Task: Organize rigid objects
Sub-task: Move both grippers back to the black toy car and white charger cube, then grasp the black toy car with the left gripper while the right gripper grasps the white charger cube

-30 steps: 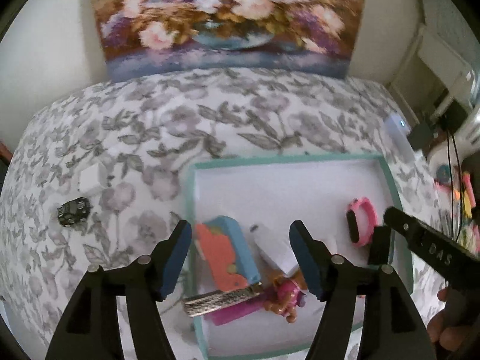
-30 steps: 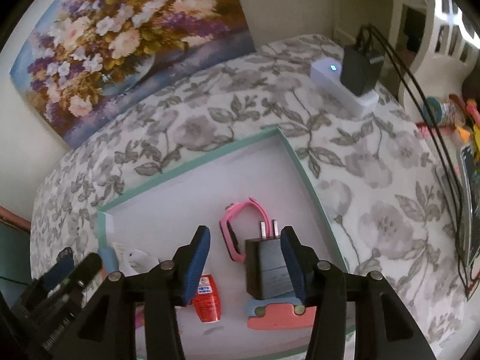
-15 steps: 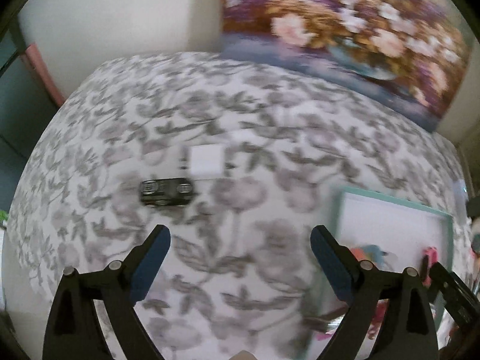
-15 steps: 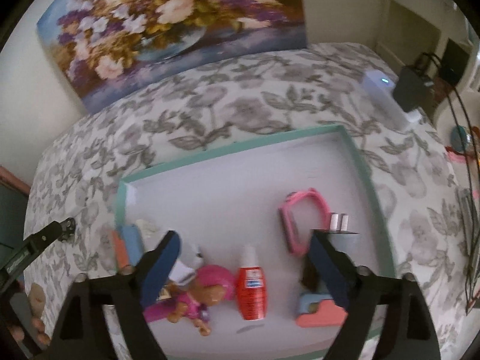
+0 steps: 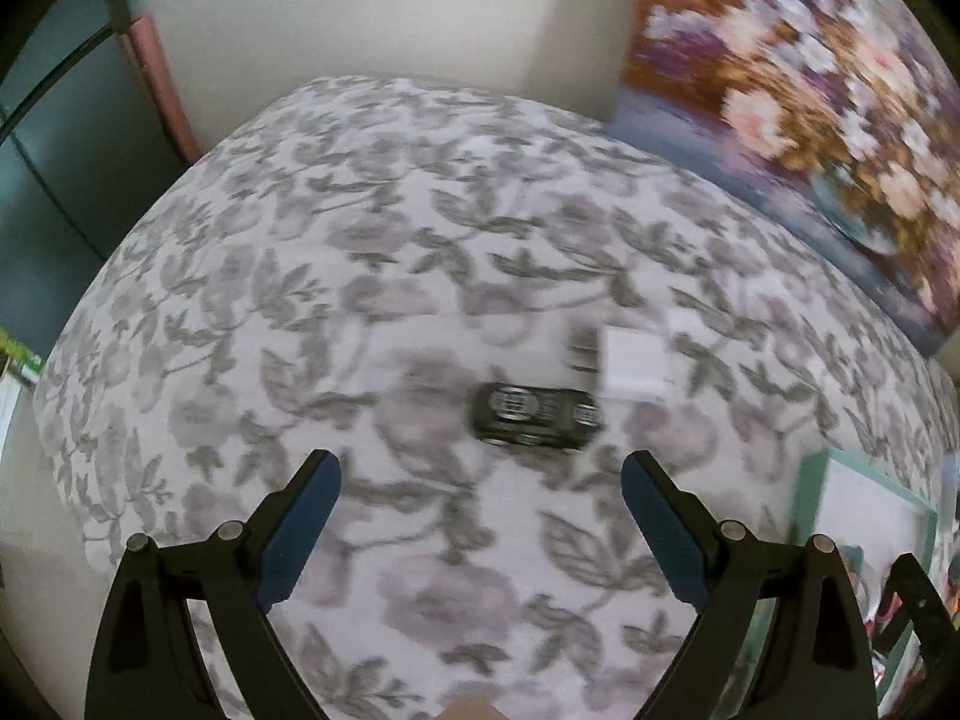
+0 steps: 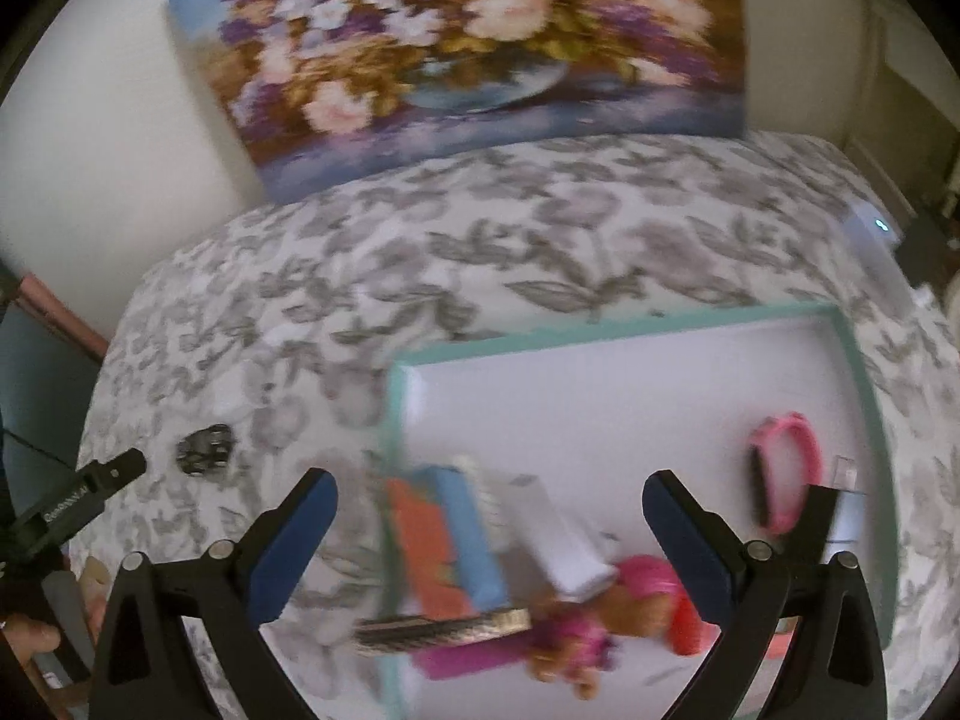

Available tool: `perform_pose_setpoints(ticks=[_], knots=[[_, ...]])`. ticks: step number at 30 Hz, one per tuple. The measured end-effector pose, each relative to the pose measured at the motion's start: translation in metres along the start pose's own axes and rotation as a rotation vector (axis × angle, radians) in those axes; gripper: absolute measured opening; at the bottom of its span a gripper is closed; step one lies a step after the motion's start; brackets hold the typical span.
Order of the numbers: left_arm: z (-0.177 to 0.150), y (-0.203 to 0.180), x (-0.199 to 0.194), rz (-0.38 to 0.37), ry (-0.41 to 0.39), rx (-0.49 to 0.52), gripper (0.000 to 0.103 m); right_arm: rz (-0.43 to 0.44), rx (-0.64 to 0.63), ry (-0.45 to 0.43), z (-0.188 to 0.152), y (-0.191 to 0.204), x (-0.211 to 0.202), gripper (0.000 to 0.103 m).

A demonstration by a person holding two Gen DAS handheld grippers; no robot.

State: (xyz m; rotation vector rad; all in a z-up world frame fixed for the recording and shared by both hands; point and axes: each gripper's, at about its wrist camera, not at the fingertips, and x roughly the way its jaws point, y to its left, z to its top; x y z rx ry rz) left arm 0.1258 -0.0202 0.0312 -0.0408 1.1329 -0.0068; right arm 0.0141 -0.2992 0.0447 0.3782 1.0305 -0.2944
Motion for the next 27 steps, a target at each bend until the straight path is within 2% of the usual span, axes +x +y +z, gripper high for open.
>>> perform_pose_setpoints(ticks=[7,10,14,27], knots=[[0.008,0.032,0.018,0.000,0.031,-0.067,0.095,0.082,-0.058,0.000,0.003,0.055,0.015,0.103],[0.010,0.031,0.025,-0.012,0.036,-0.053,0.095,0.115,-0.086,0.022,0.003,0.076,0.029,0.103],[0.010,0.022,0.045,-0.046,0.071,-0.034,0.095,0.115,-0.116,0.065,0.008,0.099,0.052,0.103],[0.018,-0.001,0.083,-0.111,0.077,0.060,0.095,0.205,-0.107,0.143,0.043,0.132,0.105,0.103]])
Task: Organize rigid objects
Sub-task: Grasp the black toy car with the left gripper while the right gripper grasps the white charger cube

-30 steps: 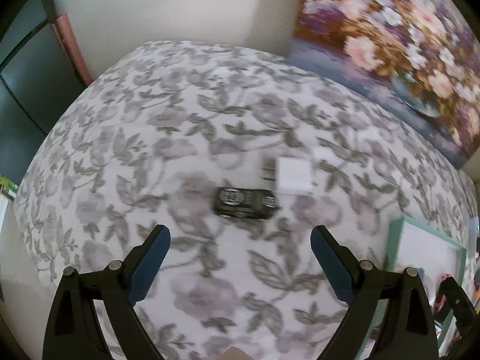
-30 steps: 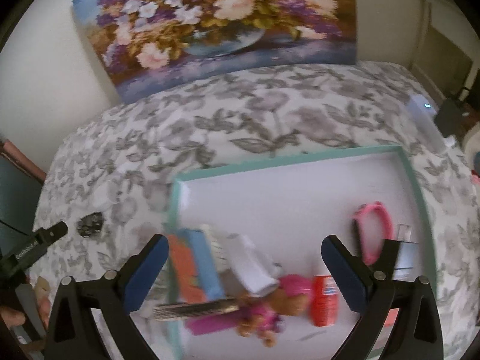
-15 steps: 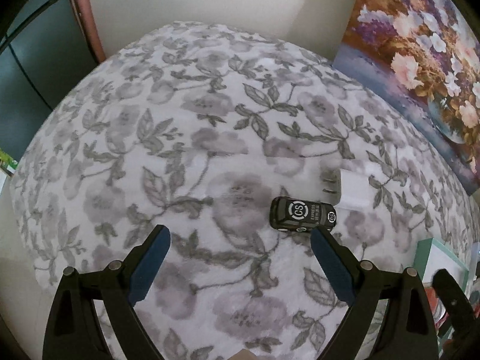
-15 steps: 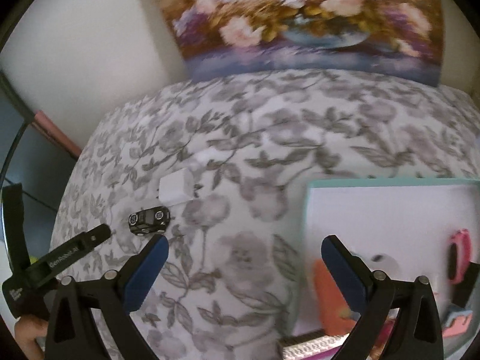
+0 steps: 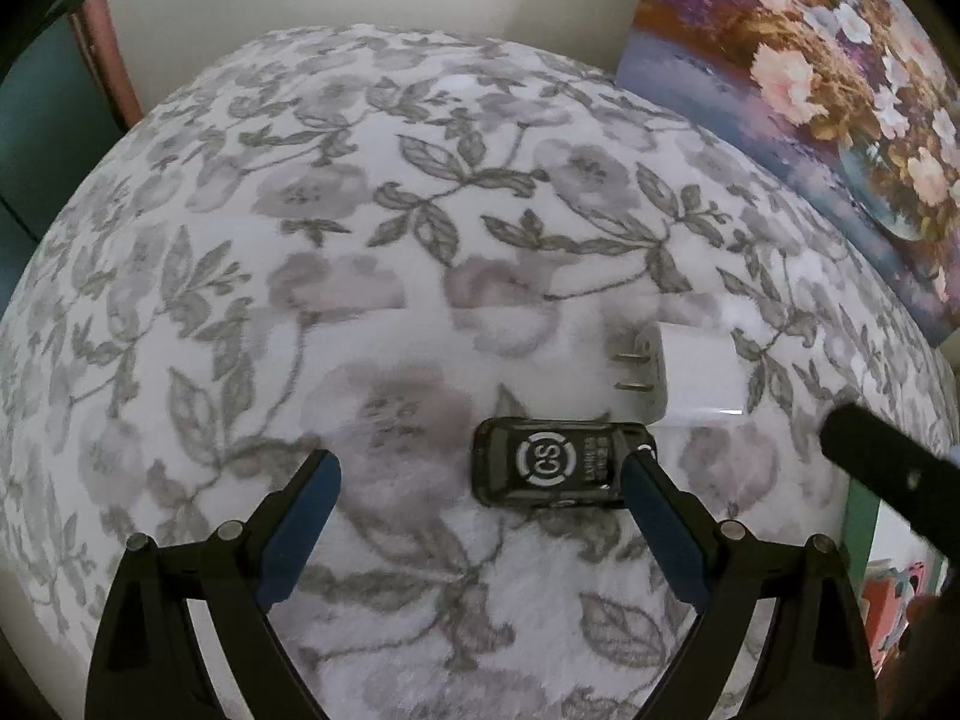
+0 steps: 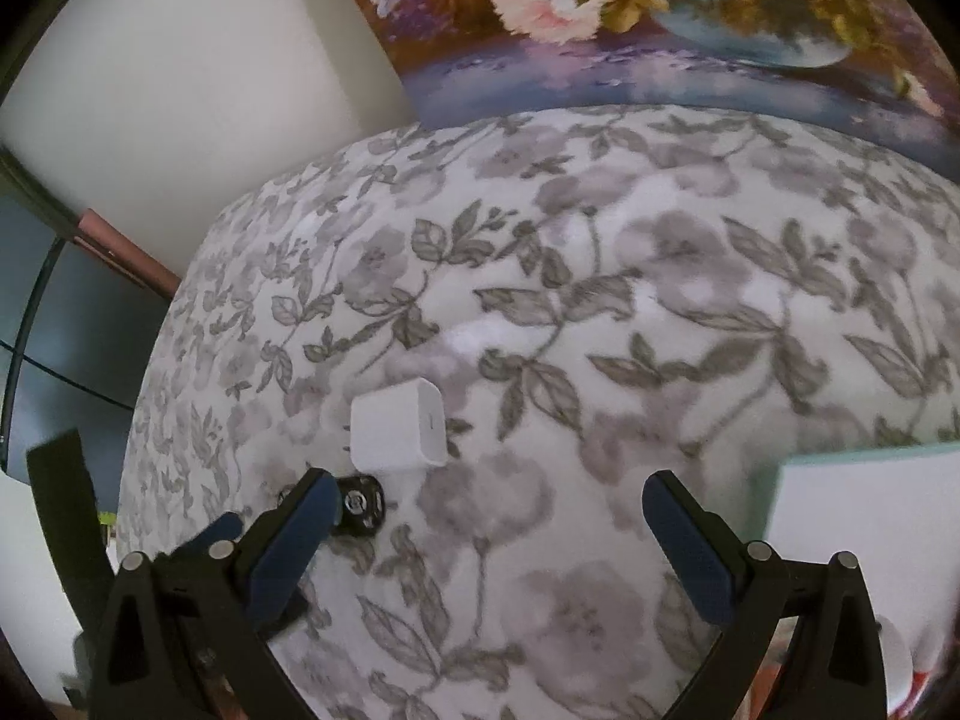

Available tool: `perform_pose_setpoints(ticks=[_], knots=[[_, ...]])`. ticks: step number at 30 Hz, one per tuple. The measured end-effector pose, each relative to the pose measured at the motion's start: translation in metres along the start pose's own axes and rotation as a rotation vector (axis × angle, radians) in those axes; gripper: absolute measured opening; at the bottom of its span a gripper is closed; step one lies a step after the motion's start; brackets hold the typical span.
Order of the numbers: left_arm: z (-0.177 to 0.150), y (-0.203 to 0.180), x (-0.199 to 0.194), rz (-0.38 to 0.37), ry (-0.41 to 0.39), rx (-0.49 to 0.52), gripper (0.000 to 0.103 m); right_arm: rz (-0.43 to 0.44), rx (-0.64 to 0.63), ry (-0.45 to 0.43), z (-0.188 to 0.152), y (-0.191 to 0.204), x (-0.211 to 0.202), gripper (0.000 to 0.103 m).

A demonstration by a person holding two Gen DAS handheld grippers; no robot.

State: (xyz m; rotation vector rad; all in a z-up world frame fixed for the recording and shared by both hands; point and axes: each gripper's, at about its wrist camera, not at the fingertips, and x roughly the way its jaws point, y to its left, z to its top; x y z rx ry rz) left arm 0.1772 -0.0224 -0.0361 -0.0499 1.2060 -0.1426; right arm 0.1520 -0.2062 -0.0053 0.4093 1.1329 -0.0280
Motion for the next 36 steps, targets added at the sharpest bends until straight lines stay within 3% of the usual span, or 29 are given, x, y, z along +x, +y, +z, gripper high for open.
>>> perform_pose_setpoints(ticks=[4,9,11,13,19,22,25,28,30,32,36], knots=[[0.003,-0.006,0.010,-0.029,0.014,0.028,0.092,0.000,-0.034,0.017,0.008,0.013,0.012,0.103],[0.008,-0.006,0.008,-0.082,0.006,0.044,0.074,-0.008,-0.065,0.035,0.012,0.027,0.026,0.103],[0.011,-0.005,0.006,-0.089,-0.002,0.049,0.062,-0.010,-0.074,0.040,0.012,0.030,0.031,0.102],[0.013,-0.001,0.005,-0.082,-0.009,0.047,0.060,-0.012,-0.078,0.045,0.013,0.032,0.036,0.101],[0.015,0.021,0.004,-0.079,-0.015,0.004,0.061,-0.021,-0.103,0.063,0.013,0.044,0.053,0.094],[0.014,0.028,0.005,-0.096,-0.014,-0.008,0.062,-0.026,-0.116,0.073,0.011,0.050,0.062,0.085],[0.016,0.030,0.007,-0.083,-0.019,-0.013,0.069,-0.031,-0.128,0.071,0.011,0.054,0.067,0.081],[0.016,0.032,0.008,-0.086,-0.030,-0.014,0.070,-0.041,-0.135,0.064,0.012,0.056,0.068,0.072],[0.017,0.031,0.009,-0.091,-0.034,-0.019,0.070,-0.038,-0.131,0.062,0.013,0.055,0.067,0.057],[0.018,0.029,0.008,-0.089,-0.036,-0.013,0.070,-0.033,-0.121,0.060,0.013,0.054,0.067,0.050],[0.018,0.023,0.010,-0.122,-0.030,0.002,0.065,-0.021,-0.109,0.060,0.011,0.050,0.065,0.050]])
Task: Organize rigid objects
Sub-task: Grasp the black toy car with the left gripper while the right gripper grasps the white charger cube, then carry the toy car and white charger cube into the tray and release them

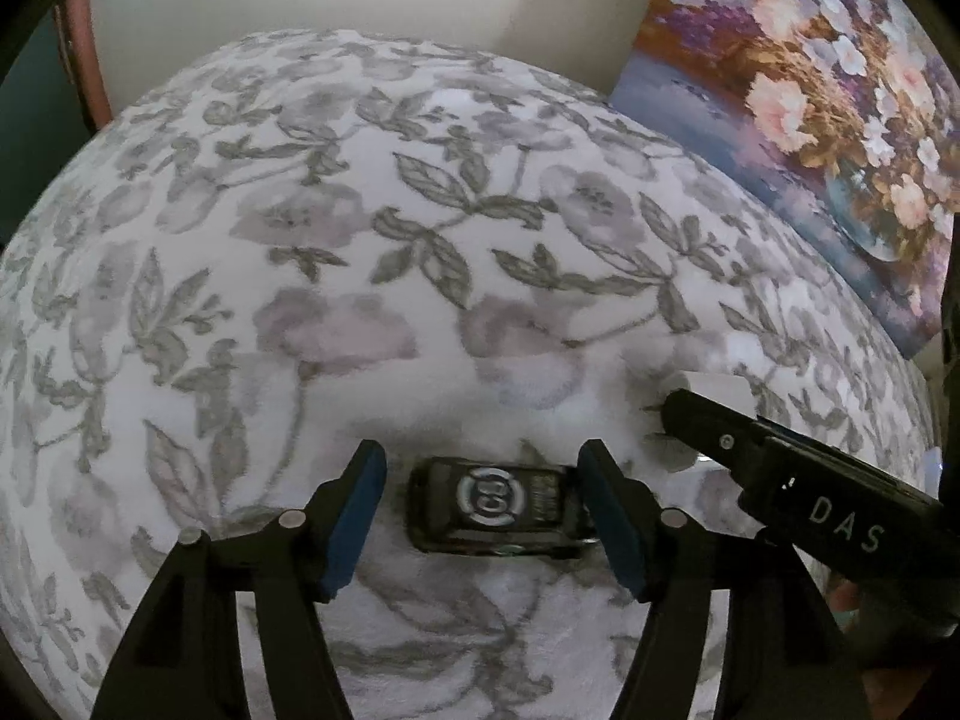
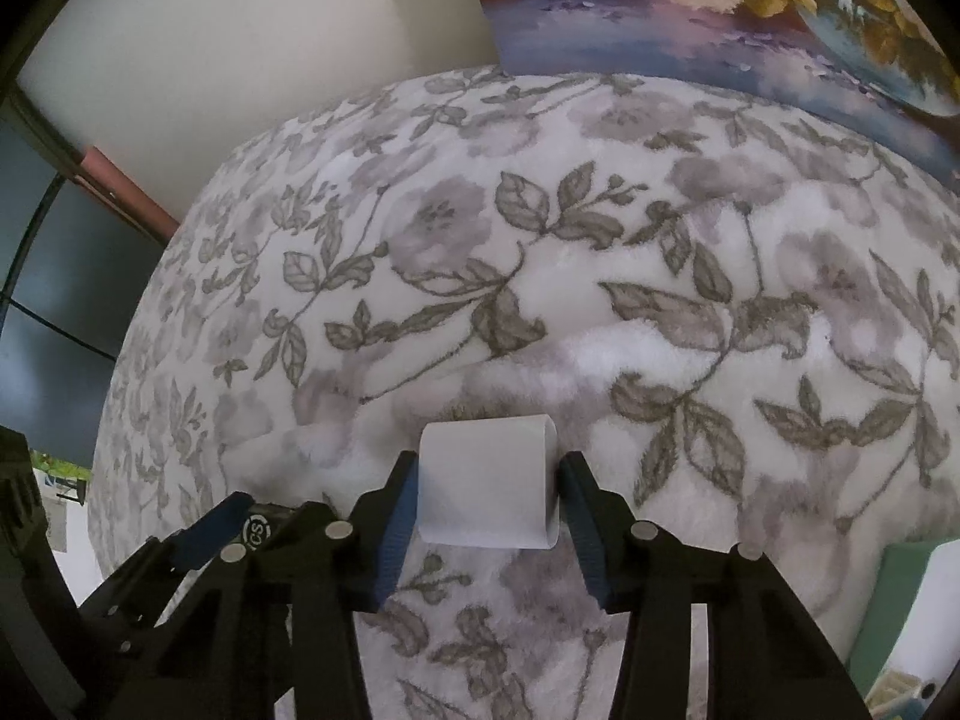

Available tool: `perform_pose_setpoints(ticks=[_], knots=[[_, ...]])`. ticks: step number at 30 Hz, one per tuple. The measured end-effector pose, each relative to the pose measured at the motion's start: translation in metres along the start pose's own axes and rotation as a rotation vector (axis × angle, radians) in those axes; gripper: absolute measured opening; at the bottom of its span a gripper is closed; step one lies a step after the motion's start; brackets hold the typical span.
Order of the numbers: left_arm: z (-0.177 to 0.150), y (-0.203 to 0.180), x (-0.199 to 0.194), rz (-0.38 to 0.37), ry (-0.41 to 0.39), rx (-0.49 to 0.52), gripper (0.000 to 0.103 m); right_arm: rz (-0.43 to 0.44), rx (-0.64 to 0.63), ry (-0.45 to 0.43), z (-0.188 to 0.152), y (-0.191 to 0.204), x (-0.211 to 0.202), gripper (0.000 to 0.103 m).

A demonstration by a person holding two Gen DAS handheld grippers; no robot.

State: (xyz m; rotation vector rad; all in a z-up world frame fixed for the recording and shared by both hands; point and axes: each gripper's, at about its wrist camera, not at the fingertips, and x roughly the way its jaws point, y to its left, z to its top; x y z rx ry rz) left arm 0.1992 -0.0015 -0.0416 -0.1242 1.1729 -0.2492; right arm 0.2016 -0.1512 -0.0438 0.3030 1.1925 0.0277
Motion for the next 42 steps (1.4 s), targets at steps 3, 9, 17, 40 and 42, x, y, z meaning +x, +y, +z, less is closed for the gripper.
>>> perform_pose_setpoints(ticks=[3,9,17,40,42], knots=[[-0.004,-0.006,0.000,-0.004,-0.007,0.014,0.064,-0.003,0.001,0.001,-0.004,-0.004,-0.003,0.050],[-0.013,-0.009,-0.006,-0.026,-0.010,-0.005,0.056,-0.006,0.054,0.004,-0.018,-0.024,-0.017,0.050],[-0.031,-0.013,-0.019,-0.039,-0.013,-0.032,0.055,-0.020,0.041,-0.013,-0.044,-0.035,-0.044,0.050],[-0.105,-0.105,-0.123,-0.084,-0.072,0.130,0.055,-0.051,0.200,-0.124,-0.148,-0.102,-0.180,0.050],[-0.111,-0.117,-0.130,-0.096,-0.075,0.150,0.055,-0.061,0.230,-0.129,-0.157,-0.113,-0.188,0.050]])
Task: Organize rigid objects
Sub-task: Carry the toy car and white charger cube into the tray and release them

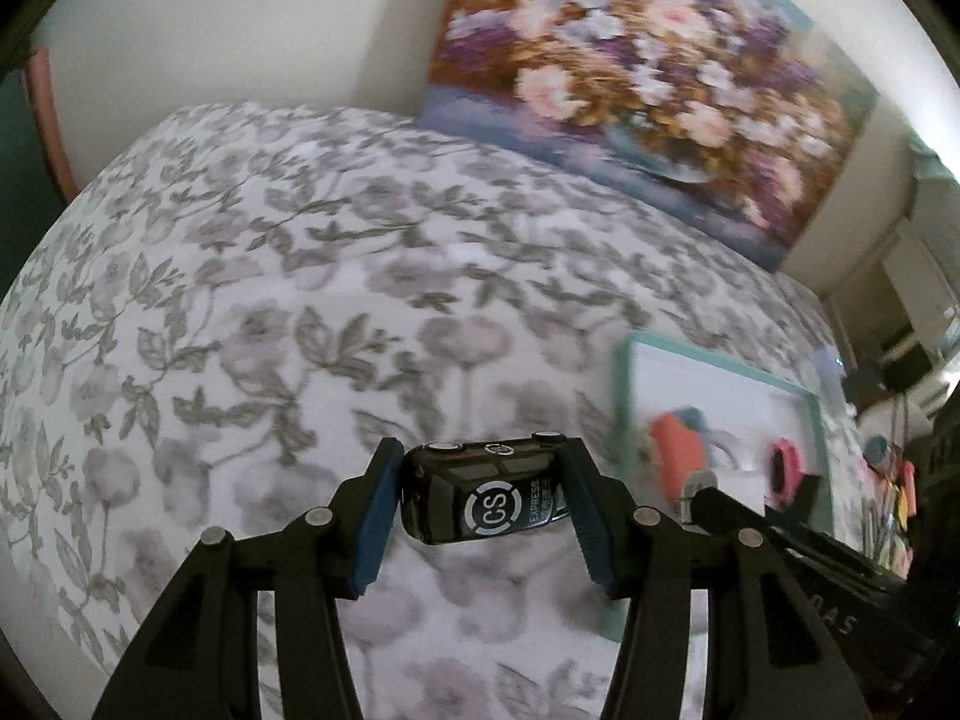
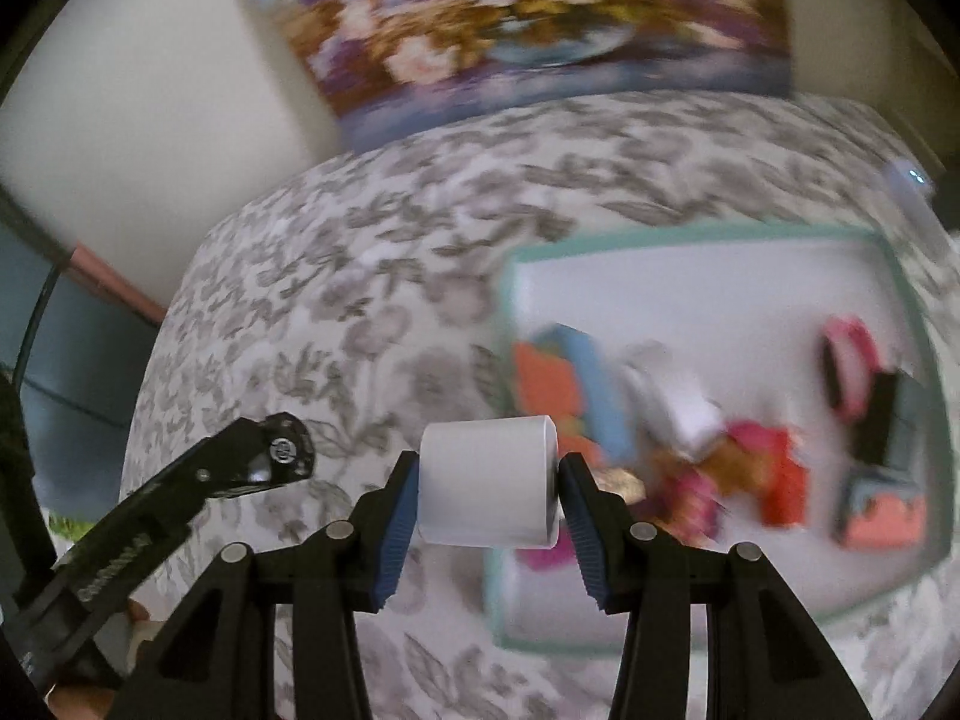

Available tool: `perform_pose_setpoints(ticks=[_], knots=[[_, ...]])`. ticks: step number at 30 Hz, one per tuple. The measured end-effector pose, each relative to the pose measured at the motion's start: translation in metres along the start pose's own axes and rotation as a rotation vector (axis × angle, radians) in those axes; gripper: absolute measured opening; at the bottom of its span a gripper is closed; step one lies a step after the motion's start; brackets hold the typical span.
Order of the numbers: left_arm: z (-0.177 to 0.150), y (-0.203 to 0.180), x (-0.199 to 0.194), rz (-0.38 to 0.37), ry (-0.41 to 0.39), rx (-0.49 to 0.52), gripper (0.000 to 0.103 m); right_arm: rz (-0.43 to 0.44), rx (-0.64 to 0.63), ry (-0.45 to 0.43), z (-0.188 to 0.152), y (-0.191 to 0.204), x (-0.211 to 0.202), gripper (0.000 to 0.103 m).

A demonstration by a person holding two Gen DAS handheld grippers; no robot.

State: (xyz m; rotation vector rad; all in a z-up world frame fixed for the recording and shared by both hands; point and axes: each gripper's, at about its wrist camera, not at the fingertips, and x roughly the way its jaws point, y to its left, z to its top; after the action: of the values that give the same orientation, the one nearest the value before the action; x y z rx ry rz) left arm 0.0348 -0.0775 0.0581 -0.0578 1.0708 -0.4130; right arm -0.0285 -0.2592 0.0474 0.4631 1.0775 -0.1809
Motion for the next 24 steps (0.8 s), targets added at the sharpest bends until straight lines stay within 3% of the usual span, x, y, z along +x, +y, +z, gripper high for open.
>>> perform_pose_setpoints(ticks=[7,15,24], knots=[[-0.019,-0.054,-0.010,-0.034,0.008,0.084,0.055,-0.066,0.086,-0.018,-0.024,-0.056,-0.032,0.050],[-0.045,-0.112,-0.002,-0.052,0.051,0.189,0.055,-0.108,0.190,0.004,-0.042,-0.111,-0.039,0.050],[-0.069,-0.137,0.036,-0.057,0.152,0.225,0.055,-0.131,0.228,0.027,-0.044,-0.139,-0.032,0.050]])
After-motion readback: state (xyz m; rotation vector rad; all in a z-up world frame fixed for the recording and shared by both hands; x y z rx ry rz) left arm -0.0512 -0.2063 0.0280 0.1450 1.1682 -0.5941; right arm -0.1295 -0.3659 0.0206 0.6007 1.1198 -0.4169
